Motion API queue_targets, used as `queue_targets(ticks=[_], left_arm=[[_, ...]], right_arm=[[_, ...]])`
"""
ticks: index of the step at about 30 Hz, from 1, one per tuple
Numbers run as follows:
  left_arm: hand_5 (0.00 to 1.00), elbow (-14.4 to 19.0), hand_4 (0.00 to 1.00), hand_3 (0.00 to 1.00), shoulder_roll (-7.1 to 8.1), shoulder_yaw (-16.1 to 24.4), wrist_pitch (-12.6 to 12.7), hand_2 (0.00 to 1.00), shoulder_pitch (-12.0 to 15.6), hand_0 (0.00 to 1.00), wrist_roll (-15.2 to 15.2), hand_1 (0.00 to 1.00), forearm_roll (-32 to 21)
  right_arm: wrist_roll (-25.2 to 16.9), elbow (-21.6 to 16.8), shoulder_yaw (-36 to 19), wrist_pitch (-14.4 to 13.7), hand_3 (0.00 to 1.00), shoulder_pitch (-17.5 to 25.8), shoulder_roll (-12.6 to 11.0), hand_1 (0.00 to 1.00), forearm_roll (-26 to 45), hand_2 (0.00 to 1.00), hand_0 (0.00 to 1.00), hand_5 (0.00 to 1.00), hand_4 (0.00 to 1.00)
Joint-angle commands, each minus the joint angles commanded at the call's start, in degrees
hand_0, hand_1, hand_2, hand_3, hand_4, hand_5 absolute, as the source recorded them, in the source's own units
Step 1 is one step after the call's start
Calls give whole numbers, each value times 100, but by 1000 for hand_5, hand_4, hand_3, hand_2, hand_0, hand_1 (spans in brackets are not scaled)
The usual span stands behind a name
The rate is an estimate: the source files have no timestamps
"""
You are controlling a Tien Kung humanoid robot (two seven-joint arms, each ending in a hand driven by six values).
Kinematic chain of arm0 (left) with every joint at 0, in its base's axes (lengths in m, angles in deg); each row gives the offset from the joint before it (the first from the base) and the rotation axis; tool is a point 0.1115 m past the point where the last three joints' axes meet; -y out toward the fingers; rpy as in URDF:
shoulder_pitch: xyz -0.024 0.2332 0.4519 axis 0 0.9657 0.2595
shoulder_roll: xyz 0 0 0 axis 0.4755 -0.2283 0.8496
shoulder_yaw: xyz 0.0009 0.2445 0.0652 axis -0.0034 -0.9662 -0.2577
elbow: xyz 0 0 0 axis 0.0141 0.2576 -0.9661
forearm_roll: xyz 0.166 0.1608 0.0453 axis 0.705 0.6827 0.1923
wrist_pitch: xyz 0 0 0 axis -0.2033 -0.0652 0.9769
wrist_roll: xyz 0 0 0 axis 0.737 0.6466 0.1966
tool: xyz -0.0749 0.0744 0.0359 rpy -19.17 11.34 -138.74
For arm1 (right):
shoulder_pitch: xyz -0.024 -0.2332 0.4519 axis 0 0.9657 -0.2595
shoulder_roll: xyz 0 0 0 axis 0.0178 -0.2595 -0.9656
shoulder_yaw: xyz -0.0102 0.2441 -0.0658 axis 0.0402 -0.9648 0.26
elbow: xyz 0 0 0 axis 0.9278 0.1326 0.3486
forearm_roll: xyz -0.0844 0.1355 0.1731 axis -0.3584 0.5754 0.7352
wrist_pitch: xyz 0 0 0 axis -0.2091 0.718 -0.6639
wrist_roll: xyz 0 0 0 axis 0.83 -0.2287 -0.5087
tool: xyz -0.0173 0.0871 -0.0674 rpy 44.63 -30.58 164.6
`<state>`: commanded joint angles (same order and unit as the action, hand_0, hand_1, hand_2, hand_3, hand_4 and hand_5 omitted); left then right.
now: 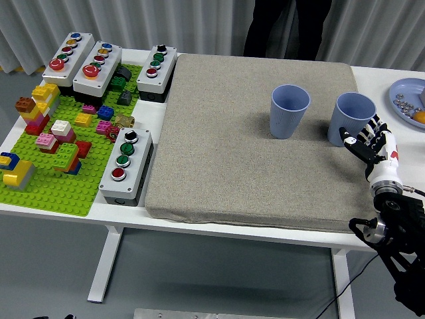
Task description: Pick cup pour cup place
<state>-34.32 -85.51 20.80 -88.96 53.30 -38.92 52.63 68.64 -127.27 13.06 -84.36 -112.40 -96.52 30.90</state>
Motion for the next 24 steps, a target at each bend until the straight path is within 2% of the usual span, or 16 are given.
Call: queue_targets(ticks=[24], left_arm=[[958,0,511,747,0,0,0,842,-3,770,4,792,-2]], right_arm=[[11,47,38,20,879,-71,21,826,38,911,872,320,795]])
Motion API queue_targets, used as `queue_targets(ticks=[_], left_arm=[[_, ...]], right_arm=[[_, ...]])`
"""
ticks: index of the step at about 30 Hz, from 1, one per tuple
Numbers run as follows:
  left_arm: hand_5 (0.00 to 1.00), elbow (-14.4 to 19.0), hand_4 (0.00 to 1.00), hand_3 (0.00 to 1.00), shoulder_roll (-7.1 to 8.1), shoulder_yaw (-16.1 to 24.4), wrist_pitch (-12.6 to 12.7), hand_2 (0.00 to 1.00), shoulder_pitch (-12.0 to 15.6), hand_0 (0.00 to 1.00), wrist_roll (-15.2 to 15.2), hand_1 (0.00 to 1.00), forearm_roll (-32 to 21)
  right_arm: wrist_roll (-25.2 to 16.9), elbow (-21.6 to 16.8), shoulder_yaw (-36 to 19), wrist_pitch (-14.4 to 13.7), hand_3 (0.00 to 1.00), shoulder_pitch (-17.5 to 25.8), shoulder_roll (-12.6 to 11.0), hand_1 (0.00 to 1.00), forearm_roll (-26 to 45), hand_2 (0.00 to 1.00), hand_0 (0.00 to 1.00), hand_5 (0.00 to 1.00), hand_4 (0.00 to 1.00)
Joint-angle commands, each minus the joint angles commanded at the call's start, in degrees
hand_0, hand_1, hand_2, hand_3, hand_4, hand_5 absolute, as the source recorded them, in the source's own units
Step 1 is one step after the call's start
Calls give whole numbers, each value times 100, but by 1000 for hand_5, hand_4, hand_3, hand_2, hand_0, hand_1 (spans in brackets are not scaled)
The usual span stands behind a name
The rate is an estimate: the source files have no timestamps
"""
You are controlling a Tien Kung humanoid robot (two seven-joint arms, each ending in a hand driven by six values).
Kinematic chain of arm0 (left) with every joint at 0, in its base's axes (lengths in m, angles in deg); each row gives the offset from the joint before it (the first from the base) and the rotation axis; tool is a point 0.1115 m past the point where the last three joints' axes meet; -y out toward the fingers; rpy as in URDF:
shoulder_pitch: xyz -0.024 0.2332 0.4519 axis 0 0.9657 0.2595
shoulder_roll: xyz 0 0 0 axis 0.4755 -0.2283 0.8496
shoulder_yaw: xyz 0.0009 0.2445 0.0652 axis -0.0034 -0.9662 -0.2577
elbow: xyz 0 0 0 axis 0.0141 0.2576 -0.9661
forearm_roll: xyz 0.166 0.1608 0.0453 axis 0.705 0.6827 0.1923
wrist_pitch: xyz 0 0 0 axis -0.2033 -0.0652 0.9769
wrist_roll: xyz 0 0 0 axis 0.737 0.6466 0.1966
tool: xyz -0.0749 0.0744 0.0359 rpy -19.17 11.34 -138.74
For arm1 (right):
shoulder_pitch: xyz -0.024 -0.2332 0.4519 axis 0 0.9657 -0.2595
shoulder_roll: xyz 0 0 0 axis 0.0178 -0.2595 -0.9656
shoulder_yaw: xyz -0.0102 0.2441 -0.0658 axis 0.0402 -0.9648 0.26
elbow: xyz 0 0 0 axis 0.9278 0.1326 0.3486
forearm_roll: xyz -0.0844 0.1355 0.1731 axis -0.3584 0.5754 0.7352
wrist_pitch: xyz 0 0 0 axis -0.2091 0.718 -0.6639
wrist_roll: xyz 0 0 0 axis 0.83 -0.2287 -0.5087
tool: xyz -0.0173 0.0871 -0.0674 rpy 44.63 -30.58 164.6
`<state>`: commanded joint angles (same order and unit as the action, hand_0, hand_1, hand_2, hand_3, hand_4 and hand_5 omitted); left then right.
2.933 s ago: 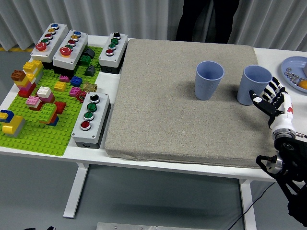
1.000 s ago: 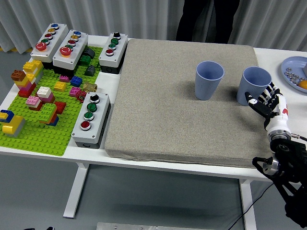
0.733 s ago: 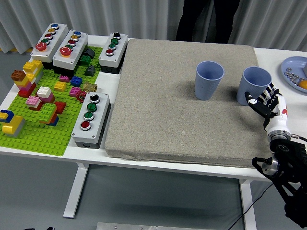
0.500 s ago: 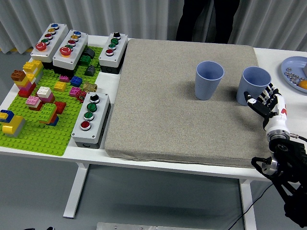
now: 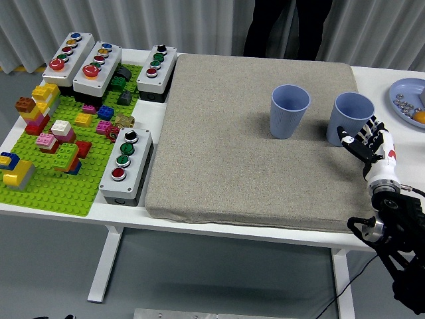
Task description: Pick cup pour cup place
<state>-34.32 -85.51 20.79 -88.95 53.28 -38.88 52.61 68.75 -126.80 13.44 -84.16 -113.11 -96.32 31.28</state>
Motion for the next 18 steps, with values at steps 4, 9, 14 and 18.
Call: queue_targets(ticks=[4,9,14,18], left_arm=[[958,0,512,748,-1,2,1,842,-7,770,1,792,4],[958,0,512,748,-1,8,2,842,-9,770,0,793,11],[957,0,511,747,2,-1,1,842,-1,770,0,793,6],[957,0,511,747,3,5,0,842,9,770,-2,793,16]], right_arm=[[4,17,4,4,878,-16,4,826,-2,911,872,321,794],[6,35,10,1,877,-23,11,826,-4,911,872,320,793],[12,33,32,2,877,-18,23,826,-8,911,872,320,792],[11,46,41,10,877,-10,32,826,1,911,872,320,792]])
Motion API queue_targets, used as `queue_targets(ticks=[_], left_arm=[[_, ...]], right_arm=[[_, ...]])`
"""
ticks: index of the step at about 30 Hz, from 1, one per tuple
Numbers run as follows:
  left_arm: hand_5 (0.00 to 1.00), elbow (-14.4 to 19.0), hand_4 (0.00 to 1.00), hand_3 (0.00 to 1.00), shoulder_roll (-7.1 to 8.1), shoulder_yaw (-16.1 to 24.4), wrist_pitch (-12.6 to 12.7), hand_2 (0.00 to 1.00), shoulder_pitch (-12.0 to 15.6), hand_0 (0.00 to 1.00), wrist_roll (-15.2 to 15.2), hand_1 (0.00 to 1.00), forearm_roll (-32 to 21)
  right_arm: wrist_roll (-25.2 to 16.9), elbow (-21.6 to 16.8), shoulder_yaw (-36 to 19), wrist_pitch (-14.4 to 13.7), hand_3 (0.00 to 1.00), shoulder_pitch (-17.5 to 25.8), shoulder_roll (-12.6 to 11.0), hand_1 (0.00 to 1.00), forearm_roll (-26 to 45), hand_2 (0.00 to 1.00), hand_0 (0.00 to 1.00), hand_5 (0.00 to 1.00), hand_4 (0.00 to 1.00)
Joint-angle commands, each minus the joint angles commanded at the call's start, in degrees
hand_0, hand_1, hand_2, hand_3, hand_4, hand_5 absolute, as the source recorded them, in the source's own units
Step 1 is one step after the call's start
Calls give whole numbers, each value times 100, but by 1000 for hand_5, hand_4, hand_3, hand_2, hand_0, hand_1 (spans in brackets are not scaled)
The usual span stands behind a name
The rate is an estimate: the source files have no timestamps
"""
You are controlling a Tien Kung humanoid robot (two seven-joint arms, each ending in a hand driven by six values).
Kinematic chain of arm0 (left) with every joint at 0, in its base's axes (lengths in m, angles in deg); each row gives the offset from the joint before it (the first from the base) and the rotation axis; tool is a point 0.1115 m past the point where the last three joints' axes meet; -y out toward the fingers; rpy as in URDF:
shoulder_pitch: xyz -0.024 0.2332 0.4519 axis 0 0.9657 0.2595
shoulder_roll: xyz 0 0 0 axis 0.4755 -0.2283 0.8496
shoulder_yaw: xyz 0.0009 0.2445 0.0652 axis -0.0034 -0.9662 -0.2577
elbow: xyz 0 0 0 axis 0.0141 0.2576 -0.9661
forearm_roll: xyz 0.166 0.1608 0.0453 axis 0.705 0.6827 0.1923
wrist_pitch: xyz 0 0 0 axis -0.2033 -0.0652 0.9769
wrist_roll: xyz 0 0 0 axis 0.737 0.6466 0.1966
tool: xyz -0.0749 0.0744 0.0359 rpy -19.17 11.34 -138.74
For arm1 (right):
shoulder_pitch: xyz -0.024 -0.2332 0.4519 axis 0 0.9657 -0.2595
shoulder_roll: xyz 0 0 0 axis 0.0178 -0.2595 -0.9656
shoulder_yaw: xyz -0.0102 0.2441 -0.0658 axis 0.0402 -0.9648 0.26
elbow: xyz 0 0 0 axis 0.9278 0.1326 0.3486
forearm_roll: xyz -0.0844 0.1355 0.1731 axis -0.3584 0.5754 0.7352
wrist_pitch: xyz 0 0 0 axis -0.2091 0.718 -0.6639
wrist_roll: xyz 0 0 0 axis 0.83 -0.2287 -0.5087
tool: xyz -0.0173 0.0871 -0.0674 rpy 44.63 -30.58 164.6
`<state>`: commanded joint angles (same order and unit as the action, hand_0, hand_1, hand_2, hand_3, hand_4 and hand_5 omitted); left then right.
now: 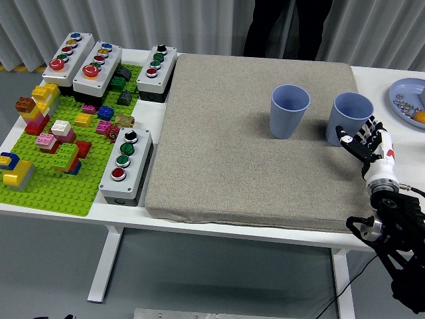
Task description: Pick cup pour cup place
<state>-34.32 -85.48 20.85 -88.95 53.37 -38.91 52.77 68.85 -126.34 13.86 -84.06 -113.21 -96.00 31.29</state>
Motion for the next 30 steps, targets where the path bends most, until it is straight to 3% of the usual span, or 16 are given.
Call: queue_targets(ticks=[30], left_arm=[[961,0,512,748,3,-8,4,843,0,769,1,794,-1]], right_arm=[[9,130,-34,172,870,-96,-2,825,32,911,872,319,788]])
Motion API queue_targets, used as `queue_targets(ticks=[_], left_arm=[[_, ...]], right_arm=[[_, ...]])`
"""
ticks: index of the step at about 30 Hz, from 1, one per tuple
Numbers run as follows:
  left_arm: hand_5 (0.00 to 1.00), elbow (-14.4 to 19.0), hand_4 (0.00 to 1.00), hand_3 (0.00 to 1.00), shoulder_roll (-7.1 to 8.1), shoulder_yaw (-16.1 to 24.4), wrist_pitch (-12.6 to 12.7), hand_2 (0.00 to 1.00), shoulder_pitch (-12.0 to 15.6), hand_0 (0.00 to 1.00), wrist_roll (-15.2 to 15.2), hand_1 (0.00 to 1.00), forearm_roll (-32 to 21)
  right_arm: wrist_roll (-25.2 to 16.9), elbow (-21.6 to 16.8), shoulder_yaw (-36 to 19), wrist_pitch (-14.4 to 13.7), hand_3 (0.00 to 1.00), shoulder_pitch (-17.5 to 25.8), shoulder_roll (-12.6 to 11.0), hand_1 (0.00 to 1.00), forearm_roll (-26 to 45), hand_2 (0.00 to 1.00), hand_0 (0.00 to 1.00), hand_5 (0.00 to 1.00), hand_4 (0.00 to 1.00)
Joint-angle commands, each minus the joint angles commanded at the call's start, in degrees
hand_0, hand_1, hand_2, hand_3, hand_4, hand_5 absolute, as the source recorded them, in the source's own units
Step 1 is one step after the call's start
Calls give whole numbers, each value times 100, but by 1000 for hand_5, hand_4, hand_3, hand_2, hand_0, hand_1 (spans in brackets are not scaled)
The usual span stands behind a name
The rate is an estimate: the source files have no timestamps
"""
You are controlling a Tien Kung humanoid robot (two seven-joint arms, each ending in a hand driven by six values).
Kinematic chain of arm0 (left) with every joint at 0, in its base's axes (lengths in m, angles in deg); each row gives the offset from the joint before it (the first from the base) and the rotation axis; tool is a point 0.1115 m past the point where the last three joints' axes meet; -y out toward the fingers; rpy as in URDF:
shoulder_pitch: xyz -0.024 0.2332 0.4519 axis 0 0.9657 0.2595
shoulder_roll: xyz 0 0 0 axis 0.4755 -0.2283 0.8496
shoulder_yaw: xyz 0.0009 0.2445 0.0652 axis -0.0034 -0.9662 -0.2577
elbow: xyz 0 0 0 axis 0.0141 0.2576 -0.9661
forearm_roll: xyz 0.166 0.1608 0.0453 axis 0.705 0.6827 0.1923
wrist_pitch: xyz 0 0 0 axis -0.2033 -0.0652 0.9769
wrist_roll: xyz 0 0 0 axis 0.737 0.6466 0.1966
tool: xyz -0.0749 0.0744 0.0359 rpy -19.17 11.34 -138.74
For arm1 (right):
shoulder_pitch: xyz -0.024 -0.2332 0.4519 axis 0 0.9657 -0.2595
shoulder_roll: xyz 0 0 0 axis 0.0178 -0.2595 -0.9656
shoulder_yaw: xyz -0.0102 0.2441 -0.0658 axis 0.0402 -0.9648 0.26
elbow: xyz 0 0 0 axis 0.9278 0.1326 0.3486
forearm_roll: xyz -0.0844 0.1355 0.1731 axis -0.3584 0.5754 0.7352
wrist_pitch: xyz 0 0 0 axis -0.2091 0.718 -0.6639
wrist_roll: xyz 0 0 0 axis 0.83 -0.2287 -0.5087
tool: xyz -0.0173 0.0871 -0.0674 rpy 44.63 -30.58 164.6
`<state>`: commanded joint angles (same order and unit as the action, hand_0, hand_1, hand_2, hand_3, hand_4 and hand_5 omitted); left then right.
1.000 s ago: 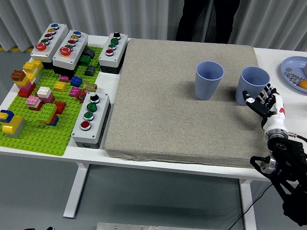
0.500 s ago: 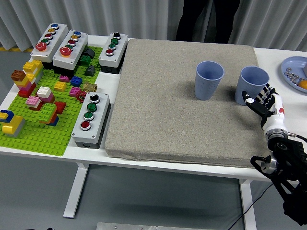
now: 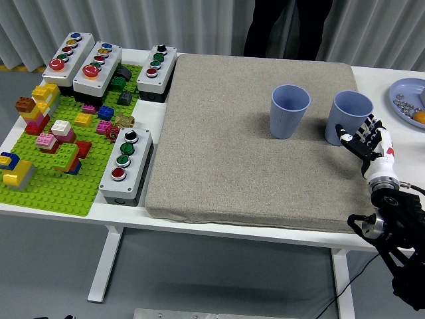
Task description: Pick cup pour cup place
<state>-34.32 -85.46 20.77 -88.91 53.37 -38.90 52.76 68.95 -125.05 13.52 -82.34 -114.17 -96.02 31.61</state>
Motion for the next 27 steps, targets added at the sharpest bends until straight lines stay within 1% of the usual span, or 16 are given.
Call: queue_targets(ticks=[25,26,27], left_arm=[[961,0,512,748,-8,-22,1,842,-11,770,0,794,-32],[961,0,513,749,-7,-26,1,842,-14,770,0,794,-33],[961,0,513,749,-7,-29,0,842,-16,770,-1,794,-34]], right_arm=[[4,82,-1,-22,865,-44,25,823,-6,911,872,316,785],[8,77,3,-23,844,-45,25,818,-6,883,867,315,785],[10,74,5,-23,844,-46,25,818,-6,883,867,315,785]])
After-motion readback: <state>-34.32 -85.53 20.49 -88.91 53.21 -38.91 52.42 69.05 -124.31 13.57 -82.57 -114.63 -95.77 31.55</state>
